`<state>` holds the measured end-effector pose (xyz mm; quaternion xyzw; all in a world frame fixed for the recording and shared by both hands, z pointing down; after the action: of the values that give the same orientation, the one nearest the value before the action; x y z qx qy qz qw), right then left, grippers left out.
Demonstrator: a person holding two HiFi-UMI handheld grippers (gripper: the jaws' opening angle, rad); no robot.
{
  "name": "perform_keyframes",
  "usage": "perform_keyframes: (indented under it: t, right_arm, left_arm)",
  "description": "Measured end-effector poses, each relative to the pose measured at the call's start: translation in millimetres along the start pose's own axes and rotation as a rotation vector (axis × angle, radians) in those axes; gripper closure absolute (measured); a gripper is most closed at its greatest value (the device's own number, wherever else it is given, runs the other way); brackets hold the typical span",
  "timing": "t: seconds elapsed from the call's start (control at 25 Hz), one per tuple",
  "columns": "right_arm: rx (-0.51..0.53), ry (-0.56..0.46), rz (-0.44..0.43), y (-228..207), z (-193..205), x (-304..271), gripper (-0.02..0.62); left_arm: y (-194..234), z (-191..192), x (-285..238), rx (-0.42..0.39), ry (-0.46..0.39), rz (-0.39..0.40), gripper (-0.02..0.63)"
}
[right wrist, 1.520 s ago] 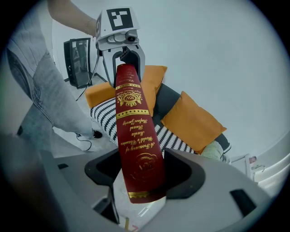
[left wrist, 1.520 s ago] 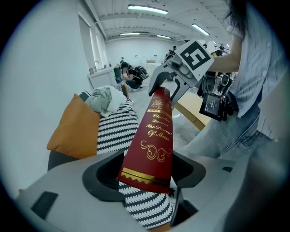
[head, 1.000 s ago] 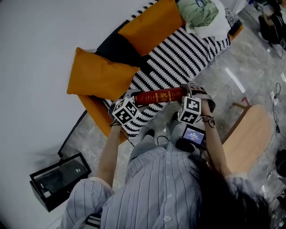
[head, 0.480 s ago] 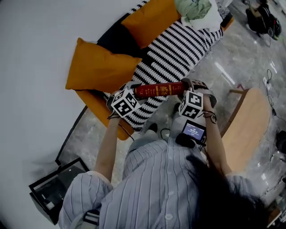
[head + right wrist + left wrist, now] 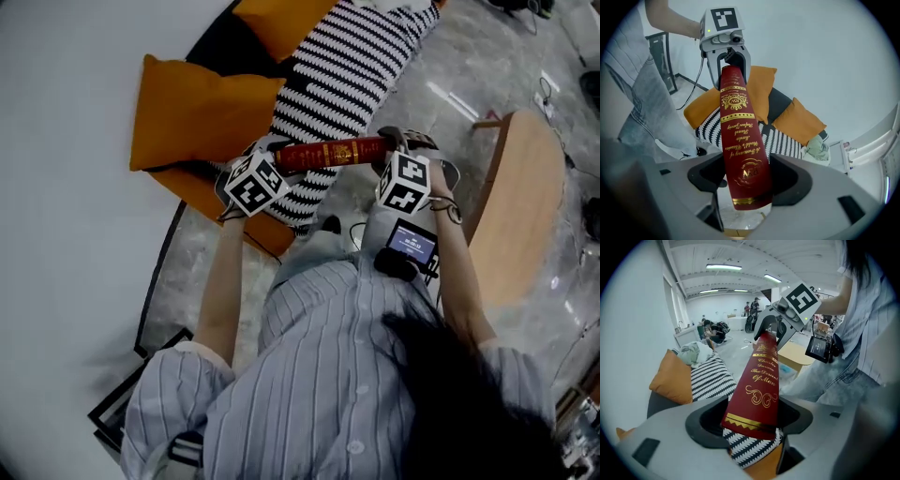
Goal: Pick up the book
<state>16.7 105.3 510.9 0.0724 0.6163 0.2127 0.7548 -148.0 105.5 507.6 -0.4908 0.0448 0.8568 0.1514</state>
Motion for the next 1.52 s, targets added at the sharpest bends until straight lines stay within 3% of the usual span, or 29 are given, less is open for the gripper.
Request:
perform_keyframes:
  t: [0.56,1.12,1.52]
  right_arm:
    - [-0.054,0.051,0.014,61.2,34.0,45.0,0.304]
    - [-0.056,0.026,0.010,124.4,117.9,92.4,0.304]
    - [-0.053,0.004,0.023,147.7,164.4,113.3,0.304]
  left_arm:
    - [-70.9,-10.1,7.3,-0.053,-0.026,0.050,0.296]
    - [-179.8,-52.4,-3.4,-0.047,0.013,0.035,0.296]
    - [-229.8,-80.1,-13.0,-0.047,0.032,0.009,0.296]
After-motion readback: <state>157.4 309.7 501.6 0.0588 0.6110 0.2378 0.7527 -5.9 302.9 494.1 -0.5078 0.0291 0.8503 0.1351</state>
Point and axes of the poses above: the fingertips, and each gripper's own axes: x backward along the fingers, y to its left, z out of its underside, the point moved 2 cm from there along x, backward along the fingers, and after that the axes turned 5 degrees about y, right-handed, at the moved point
